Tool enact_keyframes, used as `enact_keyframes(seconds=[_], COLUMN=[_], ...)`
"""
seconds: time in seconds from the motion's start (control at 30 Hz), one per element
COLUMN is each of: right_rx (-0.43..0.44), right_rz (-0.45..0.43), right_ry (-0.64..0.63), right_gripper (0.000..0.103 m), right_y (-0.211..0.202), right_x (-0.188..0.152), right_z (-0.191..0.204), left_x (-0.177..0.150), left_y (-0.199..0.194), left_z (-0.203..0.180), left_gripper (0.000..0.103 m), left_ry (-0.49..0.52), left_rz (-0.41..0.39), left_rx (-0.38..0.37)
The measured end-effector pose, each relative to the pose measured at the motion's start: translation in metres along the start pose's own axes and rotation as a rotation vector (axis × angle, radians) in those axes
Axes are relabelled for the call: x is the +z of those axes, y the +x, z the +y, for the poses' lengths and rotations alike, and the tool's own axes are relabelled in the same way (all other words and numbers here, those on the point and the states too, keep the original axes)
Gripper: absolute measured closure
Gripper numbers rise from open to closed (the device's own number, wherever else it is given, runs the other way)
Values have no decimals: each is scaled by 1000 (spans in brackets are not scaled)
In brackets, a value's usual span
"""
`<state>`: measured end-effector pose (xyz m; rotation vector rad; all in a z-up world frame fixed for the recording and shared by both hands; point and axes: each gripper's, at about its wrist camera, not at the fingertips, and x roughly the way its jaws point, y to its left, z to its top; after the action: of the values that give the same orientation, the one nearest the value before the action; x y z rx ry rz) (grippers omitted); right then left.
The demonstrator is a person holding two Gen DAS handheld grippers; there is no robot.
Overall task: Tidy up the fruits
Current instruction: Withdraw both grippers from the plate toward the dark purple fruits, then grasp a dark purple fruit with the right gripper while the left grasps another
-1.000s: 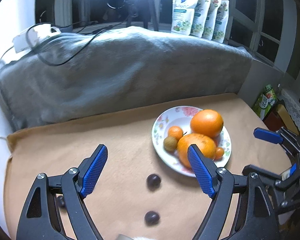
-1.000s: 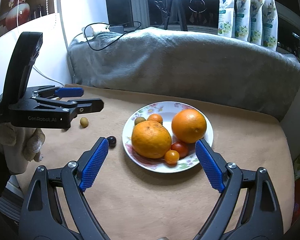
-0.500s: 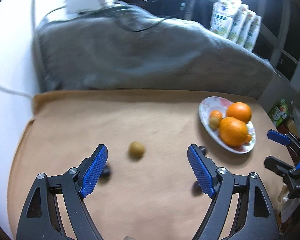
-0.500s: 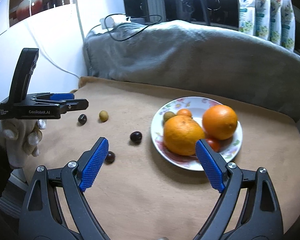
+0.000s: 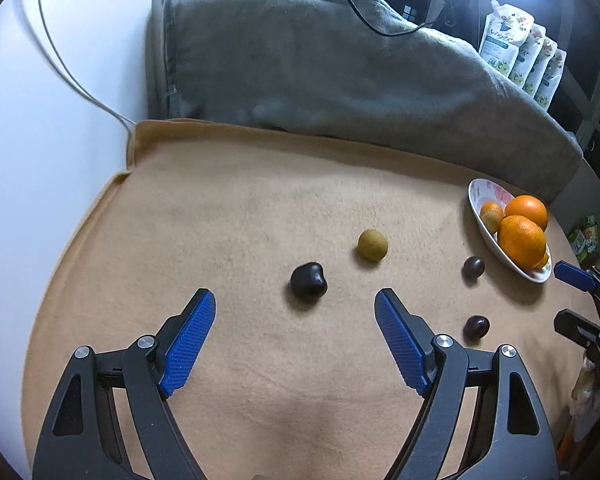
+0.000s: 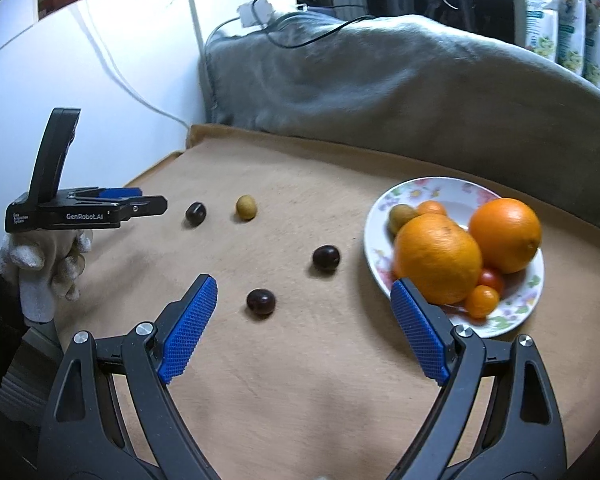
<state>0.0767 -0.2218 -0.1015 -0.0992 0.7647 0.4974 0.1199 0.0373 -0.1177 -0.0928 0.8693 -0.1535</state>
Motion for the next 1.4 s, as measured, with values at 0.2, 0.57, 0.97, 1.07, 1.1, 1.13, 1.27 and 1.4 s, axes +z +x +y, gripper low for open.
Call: enact_keyframes(seconds=[0.2, 0.57, 0.97, 1.07, 1.1, 1.13, 1.27, 1.4], right_rx=[14, 36, 58, 58, 60, 61, 59, 56], right_rz=[29, 77, 145, 155, 160, 165, 175, 183], right_ry=[-13, -6, -32, -35, -36, -37, -44, -52], right_gripper=[12, 13, 46, 55, 57, 57, 61, 66], right_y=[14, 37, 63, 67, 69, 70, 74, 74], right_x=[-2, -5, -6, -6, -6, -6, -6, -6], right_z=[8, 9, 17, 19, 19, 19, 21, 23], left_x=[-2, 0, 4, 4, 4, 4, 6, 6], left_y=[13, 33, 50, 52, 53, 53, 58, 61], left_z=[-4, 2, 1, 1, 1, 1, 1, 2], left_gripper=[22, 38, 52, 53, 53, 54, 60, 69], left_ry=[5, -35, -27, -25, -24, -23, -20, -17], left_rz=[21, 46, 68, 70, 72, 74, 80, 81], left_rx=[-34, -74, -81, -80, -79, -77, -69, -57])
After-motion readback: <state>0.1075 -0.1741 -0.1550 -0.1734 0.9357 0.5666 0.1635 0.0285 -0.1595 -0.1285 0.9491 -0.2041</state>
